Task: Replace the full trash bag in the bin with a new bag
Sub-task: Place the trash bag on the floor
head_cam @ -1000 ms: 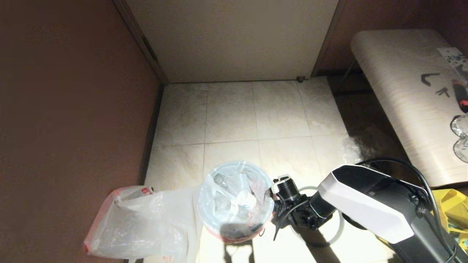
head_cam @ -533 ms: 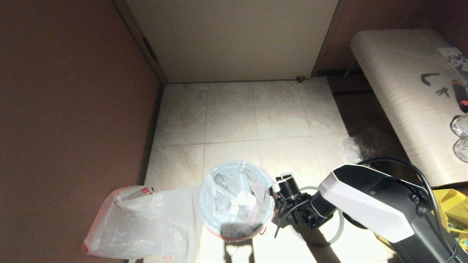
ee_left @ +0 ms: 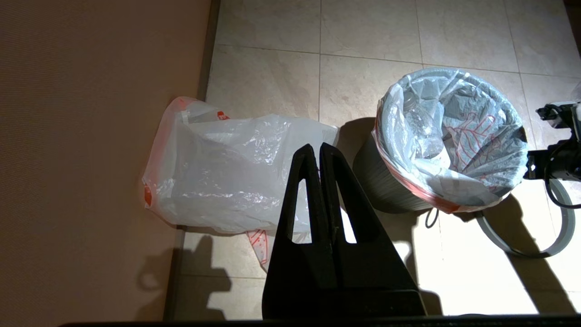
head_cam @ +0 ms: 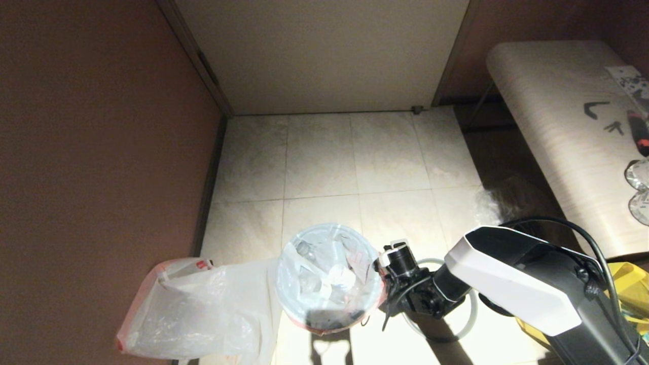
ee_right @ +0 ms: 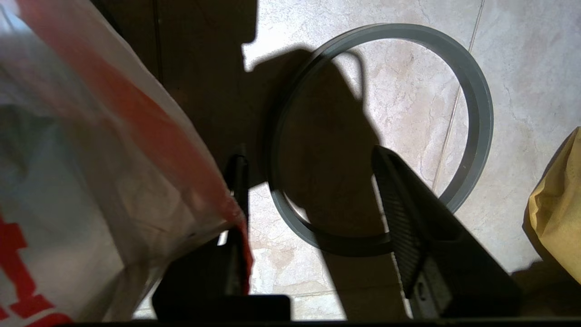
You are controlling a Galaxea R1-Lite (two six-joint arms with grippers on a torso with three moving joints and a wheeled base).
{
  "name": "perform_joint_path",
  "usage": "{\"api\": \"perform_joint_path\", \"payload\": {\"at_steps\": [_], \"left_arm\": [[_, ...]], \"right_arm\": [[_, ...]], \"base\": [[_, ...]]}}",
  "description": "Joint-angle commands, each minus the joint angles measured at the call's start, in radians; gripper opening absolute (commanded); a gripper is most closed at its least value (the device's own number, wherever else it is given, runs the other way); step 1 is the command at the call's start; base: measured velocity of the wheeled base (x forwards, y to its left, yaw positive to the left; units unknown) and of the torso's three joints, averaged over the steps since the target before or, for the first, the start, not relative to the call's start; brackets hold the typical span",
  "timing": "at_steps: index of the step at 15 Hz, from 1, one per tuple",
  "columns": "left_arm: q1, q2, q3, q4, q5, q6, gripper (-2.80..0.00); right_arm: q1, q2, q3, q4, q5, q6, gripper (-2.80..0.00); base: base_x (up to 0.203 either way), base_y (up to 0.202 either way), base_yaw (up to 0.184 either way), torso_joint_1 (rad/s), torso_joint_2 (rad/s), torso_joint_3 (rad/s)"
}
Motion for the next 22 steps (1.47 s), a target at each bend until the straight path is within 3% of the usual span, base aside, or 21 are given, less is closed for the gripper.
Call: {"api": "perform_joint_path", "payload": {"at_steps": [1, 5, 9, 12, 16, 22], "left_arm": [[0.001, 0.0, 0.0, 0.001, 0.001, -0.001, -2.8], [0.001, 0.001, 0.0, 0.001, 0.001, -0.001, -2.8], [0.001, 0.0, 0.0, 0.001, 0.001, -0.001, -2.8], [0.001, 0.0, 0.0, 0.001, 0.001, 0.0, -2.8], [0.001, 0.001, 0.0, 0.001, 0.001, -0.001, -2.8], [0.001, 0.0, 0.0, 0.001, 0.001, -0.001, -2.8]], "right_arm": [[0.0, -0.008, 0.003, -0.001, -0.001, 0.002, -2.8], [0.015, -0.105, 0.074, 0.003, 0.021, 0.009, -2.8], [0.082, -0.218, 0.144, 0.004, 0.035, 0.08, -2.8], [0.144, -0.295, 0.157, 0.011, 0.028, 0.091, -2.8], [0.146, -0.374, 0.163, 0.064, 0.026, 0.093, -2.8], [0.202, -0.345, 0.121, 0.065, 0.037, 0.084, -2.8]], "base": [[0.0, 0.0, 0.0, 0.0, 0.0, 0.0], [0.0, 0.0, 0.0, 0.0, 0.0, 0.0], [0.0, 0.0, 0.0, 0.0, 0.0, 0.0], [0.0, 0.0, 0.0, 0.0, 0.0, 0.0], [0.0, 0.0, 0.0, 0.0, 0.0, 0.0], [0.0, 0.0, 0.0, 0.0, 0.0, 0.0]]}}
